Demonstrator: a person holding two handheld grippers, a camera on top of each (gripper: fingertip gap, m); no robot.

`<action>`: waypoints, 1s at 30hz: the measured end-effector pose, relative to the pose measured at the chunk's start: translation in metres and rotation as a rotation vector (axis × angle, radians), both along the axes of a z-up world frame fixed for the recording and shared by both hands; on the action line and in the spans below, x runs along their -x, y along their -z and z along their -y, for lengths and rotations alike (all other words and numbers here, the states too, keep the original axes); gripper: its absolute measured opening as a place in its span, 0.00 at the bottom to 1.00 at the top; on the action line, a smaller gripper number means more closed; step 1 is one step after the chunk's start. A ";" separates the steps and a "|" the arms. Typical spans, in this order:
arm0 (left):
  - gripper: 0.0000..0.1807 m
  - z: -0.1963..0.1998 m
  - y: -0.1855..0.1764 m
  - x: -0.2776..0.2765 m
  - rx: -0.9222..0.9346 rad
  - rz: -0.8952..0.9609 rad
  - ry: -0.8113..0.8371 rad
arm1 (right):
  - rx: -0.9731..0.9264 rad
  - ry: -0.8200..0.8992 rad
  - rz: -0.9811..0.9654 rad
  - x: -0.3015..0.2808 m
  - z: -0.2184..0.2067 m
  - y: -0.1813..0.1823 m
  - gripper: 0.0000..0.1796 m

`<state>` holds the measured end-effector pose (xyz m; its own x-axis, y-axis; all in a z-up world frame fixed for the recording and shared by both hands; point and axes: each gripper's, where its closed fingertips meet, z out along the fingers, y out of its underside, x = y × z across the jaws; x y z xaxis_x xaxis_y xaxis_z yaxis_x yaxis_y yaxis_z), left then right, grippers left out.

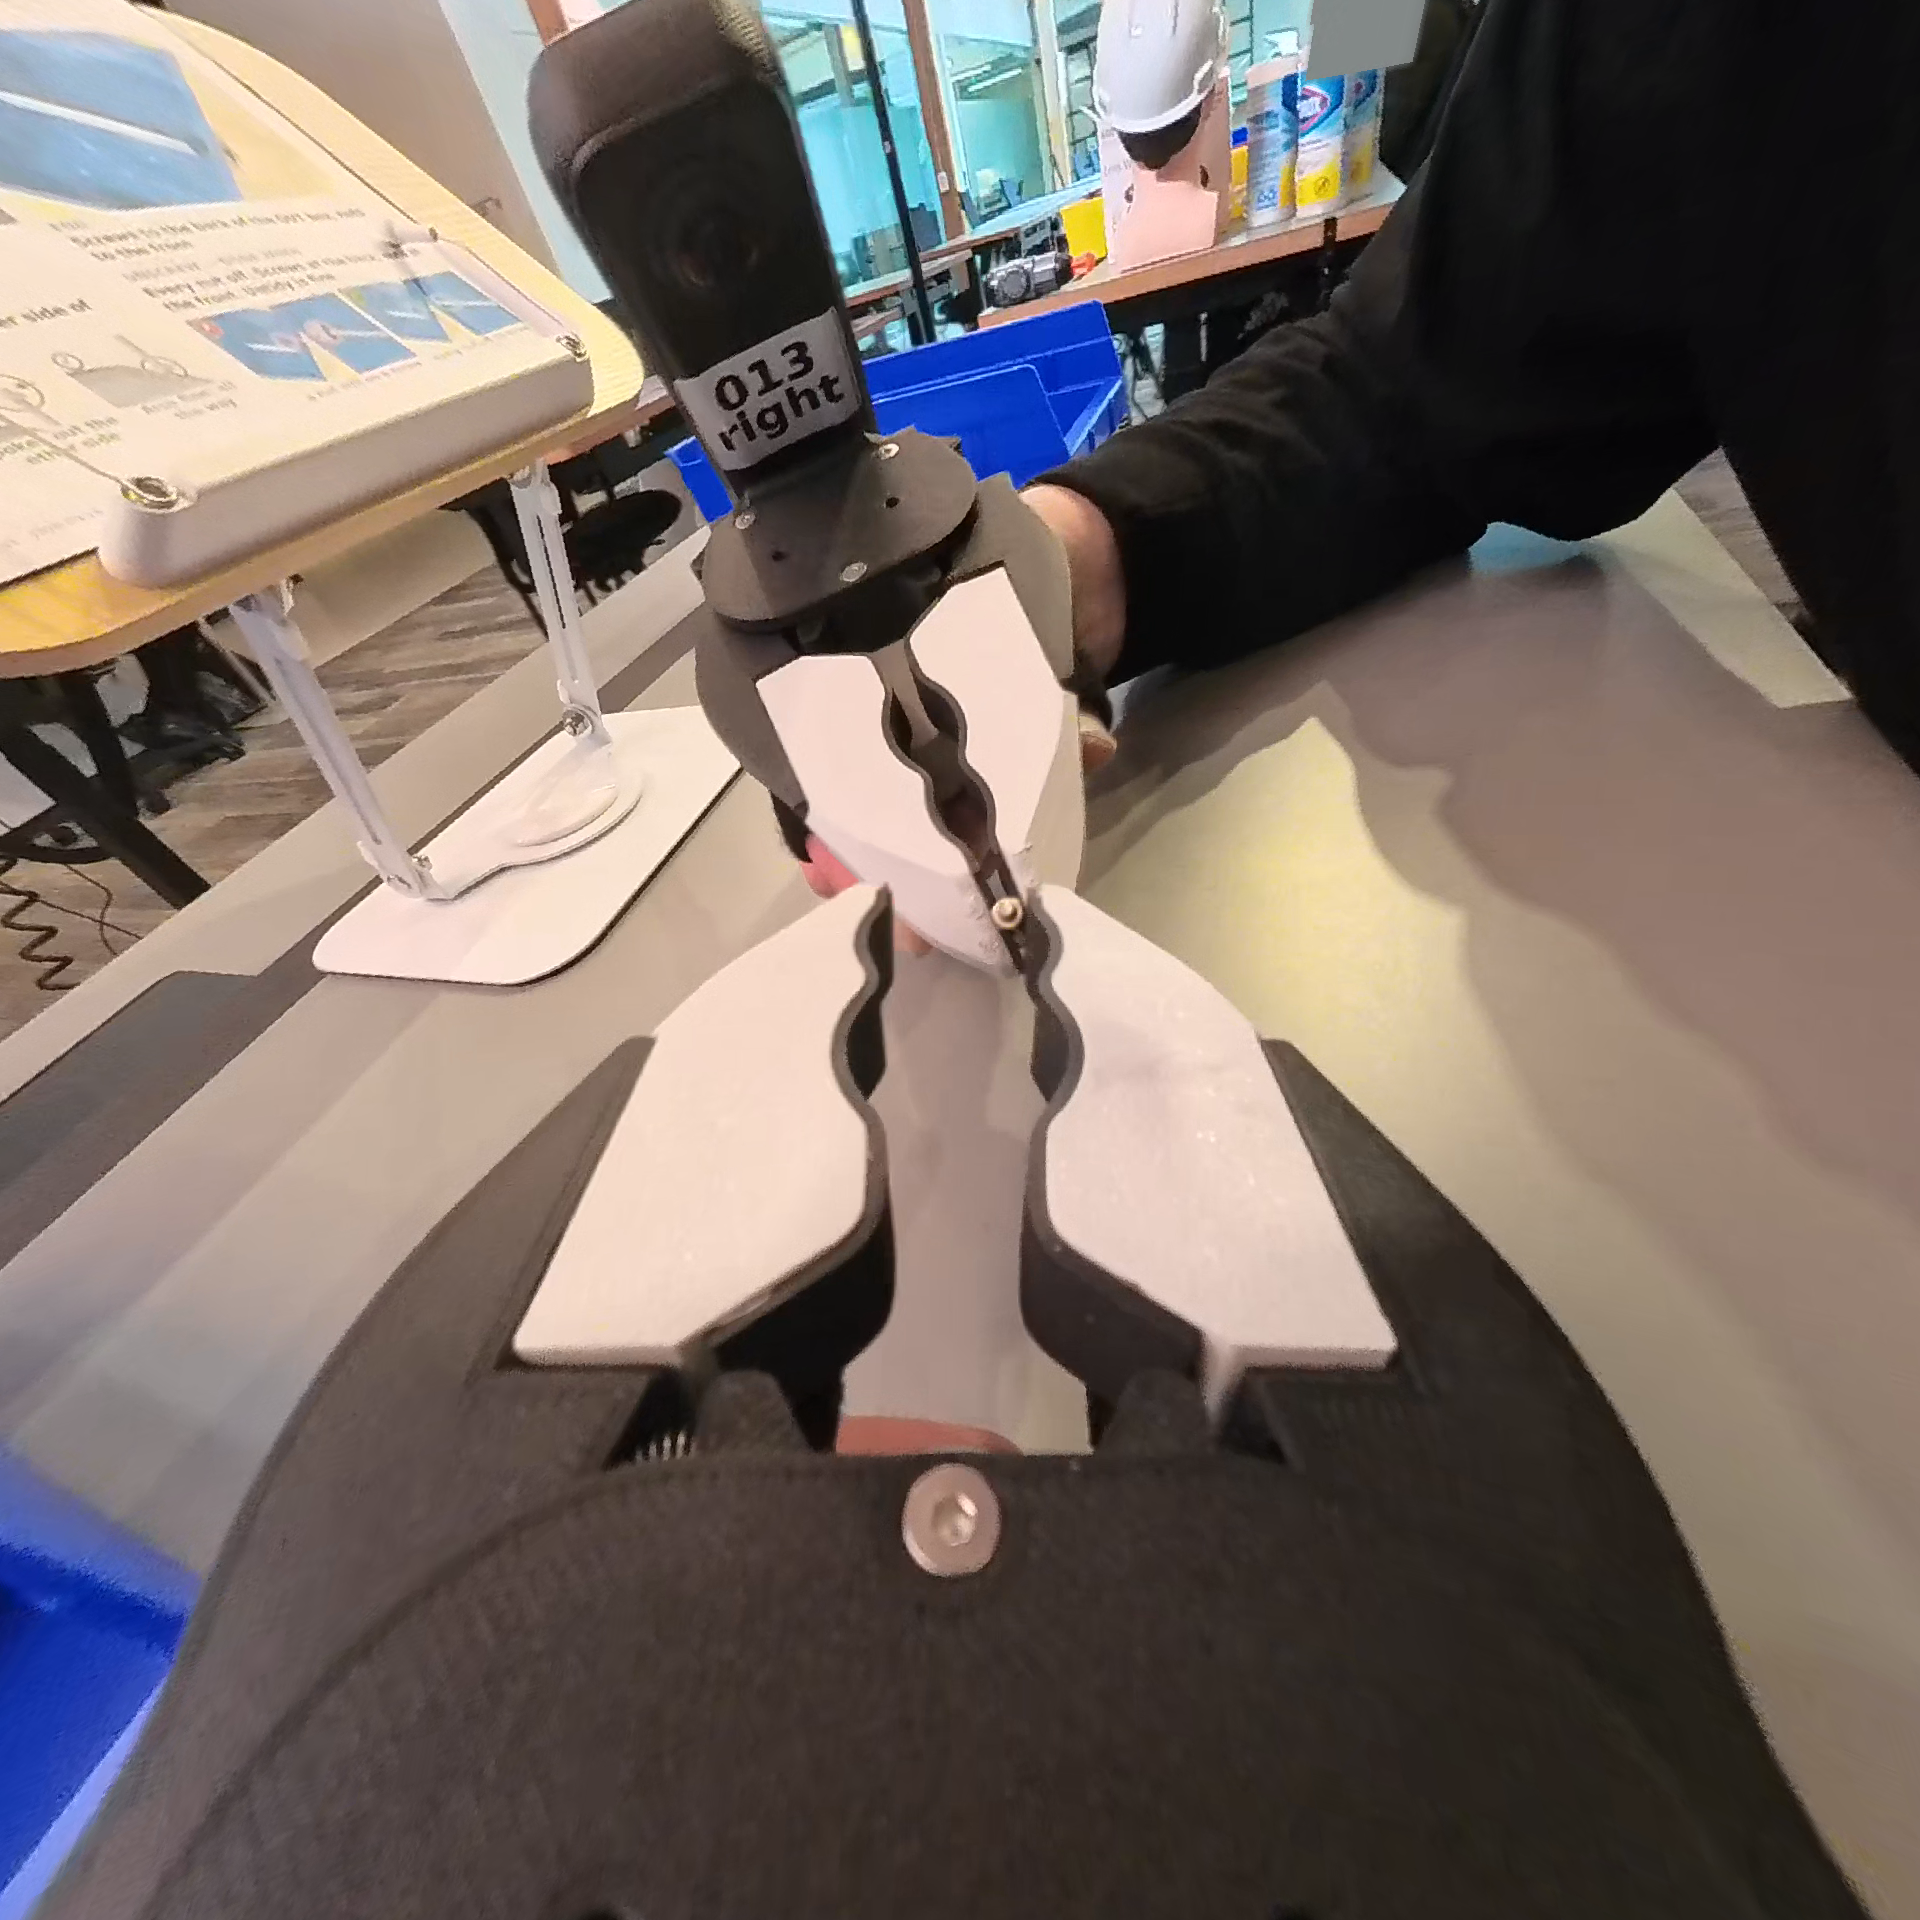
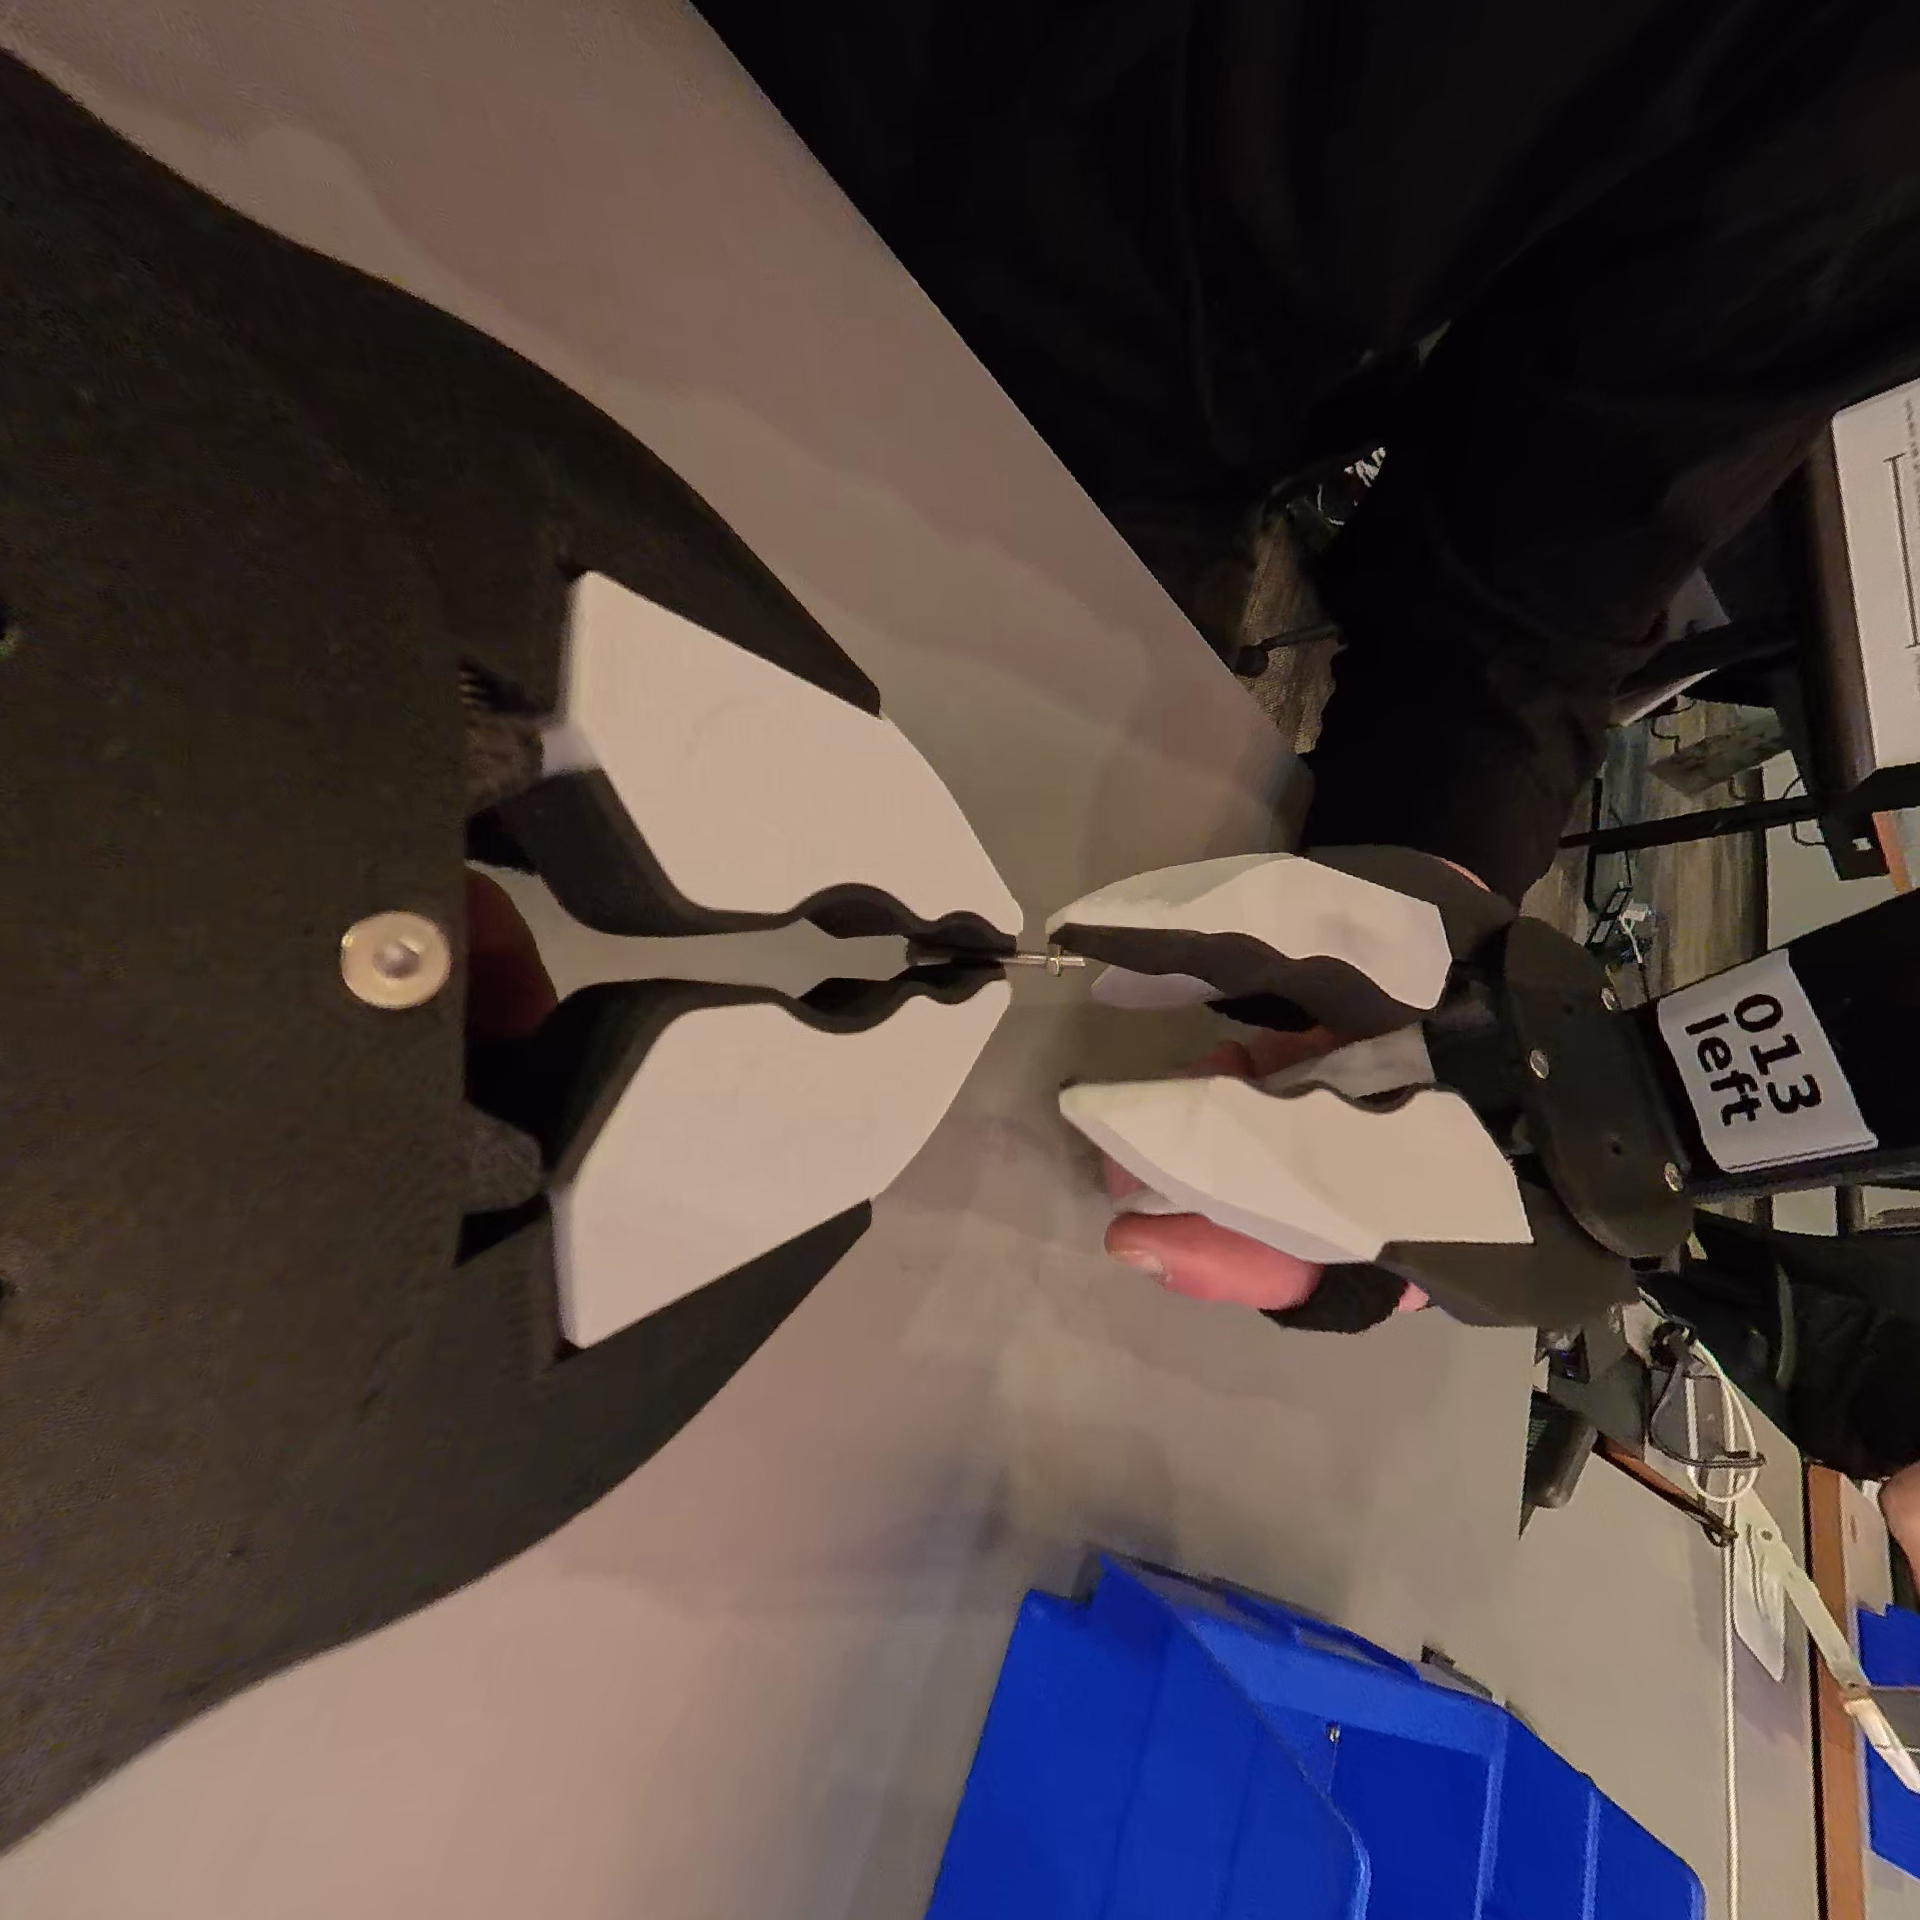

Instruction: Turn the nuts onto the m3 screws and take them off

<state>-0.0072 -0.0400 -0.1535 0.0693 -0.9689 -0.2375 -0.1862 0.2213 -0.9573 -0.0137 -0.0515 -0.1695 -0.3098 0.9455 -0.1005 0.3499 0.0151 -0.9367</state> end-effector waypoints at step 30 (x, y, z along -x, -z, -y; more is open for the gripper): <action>0.02 0.007 0.005 -0.002 0.028 -0.036 0.048 | -0.074 0.014 0.014 -0.002 -0.004 0.002 0.08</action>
